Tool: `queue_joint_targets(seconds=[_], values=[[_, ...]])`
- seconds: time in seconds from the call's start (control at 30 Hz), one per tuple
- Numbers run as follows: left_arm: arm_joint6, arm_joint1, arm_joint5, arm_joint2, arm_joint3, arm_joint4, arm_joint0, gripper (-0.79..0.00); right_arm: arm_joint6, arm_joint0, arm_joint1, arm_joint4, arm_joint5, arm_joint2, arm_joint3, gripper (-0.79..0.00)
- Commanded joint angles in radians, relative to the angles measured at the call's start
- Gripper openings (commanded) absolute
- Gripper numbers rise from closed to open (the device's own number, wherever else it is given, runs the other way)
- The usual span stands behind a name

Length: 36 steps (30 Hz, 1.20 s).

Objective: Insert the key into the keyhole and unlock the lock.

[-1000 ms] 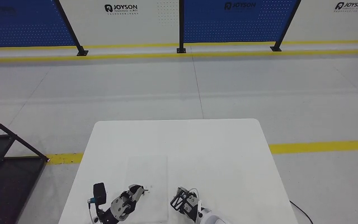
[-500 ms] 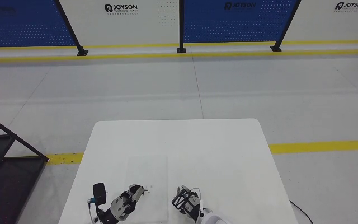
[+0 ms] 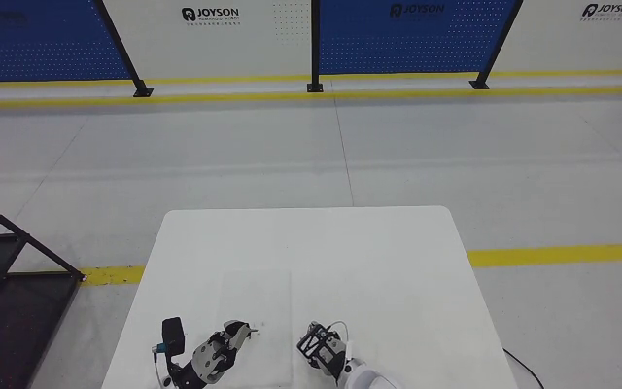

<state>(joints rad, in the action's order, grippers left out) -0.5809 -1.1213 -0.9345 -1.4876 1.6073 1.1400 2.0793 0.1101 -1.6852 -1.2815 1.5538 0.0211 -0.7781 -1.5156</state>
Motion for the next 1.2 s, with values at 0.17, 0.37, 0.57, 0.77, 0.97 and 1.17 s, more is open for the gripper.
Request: queue_joint_targets(seconds=[0.17,0.37,0.57,0.77,0.97,1.17], values=[[0.000,0.000,0.000,0.000,0.000,0.000,0.000,-0.785,-0.083,-0.001,-0.002,-0.007,0.025,-0.003,0.002,-0.785],[0.000,0.000,0.000,0.000,0.000,0.000,0.000,-0.785,-0.087,-0.025,0.006,0.005,0.026,-0.019,-0.030,-0.785],[0.000,0.000,0.000,0.000,0.000,0.000,0.000,-0.785,-0.171,-0.069,0.018,-0.019,0.024,-0.053,-0.090,-0.785],[0.000,0.000,0.000,0.000,0.000,0.000,0.000,-0.785,-0.311,-0.137,0.042,-0.134,-0.057,-0.149,-0.208,-0.785],[0.000,0.000,0.000,0.000,0.000,0.000,0.000,-0.785,-0.366,-0.168,0.053,-0.198,-0.143,-0.186,-0.253,-0.785],[0.000,0.000,0.000,0.000,0.000,0.000,0.000,-0.785,-0.366,-0.168,0.053,-0.198,-0.143,-0.186,-0.253,-0.785]])
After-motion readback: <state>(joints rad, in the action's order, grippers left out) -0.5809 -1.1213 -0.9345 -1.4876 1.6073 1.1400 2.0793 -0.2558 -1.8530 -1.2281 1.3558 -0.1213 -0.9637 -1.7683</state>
